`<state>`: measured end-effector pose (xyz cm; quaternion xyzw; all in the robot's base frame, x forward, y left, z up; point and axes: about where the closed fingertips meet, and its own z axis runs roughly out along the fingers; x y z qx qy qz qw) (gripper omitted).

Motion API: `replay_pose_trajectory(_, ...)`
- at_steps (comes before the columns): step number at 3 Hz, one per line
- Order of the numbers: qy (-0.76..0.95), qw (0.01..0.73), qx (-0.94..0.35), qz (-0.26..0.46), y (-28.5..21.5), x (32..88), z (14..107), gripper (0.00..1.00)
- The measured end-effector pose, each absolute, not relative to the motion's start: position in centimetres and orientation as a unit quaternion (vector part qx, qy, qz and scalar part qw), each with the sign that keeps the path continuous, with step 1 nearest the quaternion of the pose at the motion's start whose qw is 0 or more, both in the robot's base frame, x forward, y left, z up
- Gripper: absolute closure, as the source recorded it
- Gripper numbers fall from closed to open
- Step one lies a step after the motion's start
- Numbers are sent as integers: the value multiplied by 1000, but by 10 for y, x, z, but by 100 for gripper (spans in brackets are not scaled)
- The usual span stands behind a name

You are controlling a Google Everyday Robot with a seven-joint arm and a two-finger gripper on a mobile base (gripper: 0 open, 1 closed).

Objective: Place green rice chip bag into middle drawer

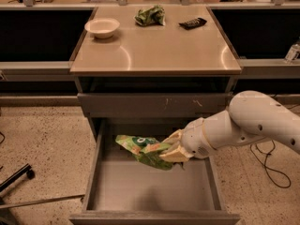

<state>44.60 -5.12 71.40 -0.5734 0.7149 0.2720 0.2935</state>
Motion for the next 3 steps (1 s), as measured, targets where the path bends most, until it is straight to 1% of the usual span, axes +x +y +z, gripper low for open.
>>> replay_pose_trajectory(1,709,297,-574,280,-45,446,704,100)
replay_pose_trajectory(2,696,315,-577,289,-28,457,662,100)
replay_pose_trajectory(3,703,335,-566,269,-15,493,607,100)
